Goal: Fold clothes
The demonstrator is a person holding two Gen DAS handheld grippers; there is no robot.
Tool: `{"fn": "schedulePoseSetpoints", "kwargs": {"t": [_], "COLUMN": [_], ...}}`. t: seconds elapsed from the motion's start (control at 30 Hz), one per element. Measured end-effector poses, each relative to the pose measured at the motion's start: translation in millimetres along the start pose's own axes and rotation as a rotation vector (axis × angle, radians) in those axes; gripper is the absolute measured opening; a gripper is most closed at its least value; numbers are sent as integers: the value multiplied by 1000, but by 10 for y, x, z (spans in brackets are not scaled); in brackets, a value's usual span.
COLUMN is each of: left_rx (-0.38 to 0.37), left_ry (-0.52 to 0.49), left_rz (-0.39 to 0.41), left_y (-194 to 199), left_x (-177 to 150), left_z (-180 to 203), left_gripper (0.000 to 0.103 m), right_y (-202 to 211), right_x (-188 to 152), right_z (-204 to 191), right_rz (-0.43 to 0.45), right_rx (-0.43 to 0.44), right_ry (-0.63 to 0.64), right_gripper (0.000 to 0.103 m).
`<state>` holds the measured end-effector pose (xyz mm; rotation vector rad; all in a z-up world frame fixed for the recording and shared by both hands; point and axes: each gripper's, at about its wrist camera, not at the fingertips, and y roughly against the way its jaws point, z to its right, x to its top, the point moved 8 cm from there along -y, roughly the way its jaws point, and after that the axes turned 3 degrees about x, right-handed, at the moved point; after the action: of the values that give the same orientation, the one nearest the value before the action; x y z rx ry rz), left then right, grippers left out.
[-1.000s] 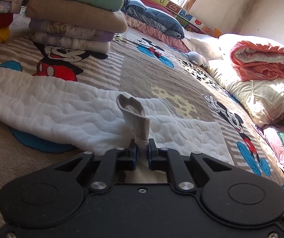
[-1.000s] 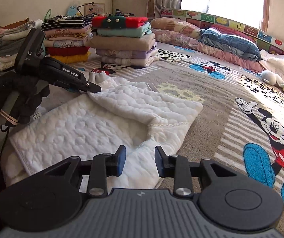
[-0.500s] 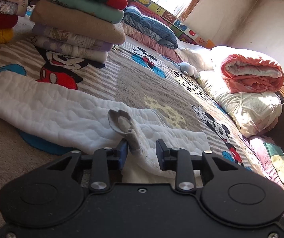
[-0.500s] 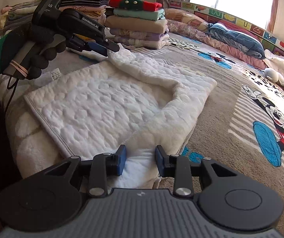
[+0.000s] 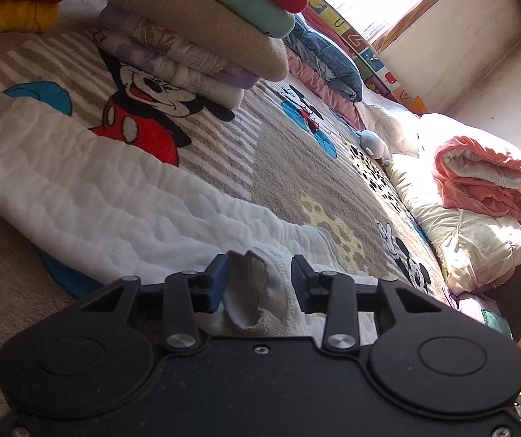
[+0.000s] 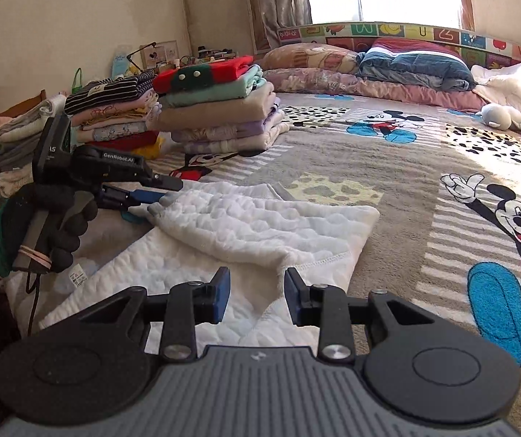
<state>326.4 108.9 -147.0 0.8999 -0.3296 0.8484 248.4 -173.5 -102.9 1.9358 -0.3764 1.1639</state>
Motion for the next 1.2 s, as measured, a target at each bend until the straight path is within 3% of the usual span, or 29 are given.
{"fn": "schedulePoseSetpoints", "kwargs": {"t": [0.17, 0.33, 0.4, 0.47, 0.57, 0.83, 1.1, 1.2], "left_rx": [-7, -86, -59, -42, -52, -328, -472, -492], "left_ry": [72, 95, 27, -33, -124, -350, -658, -789], "left_rz": [18, -16, -24, -25, -4, 166, 87, 62], "left_y": [51, 4, -44, -71, -38, 496, 500, 457], "left_x": [87, 77, 43, 11, -30, -158, -1010, -1320], "left_z": [-164, -99, -12, 69, 219, 934, 1730, 1923], "left_gripper": [35, 35, 30, 1, 0, 0, 0, 0], "right_y": [-380, -716, -783, -842, -894, -968, -977, -967], "right_x": [241, 340, 336, 307, 275, 221, 197, 189], "right_z": [352, 631, 689, 755, 892, 1183, 1317, 1357], "right_rz": [2, -29, -41, -52, -42, 38, 111, 131], "right_rx": [34, 61, 65, 77, 90, 120, 151, 158], "right_ry": [-167, -313, -344, -396, -498, -750, -925, -975], "right_gripper": [35, 36, 36, 38, 42, 42, 53, 53]}}
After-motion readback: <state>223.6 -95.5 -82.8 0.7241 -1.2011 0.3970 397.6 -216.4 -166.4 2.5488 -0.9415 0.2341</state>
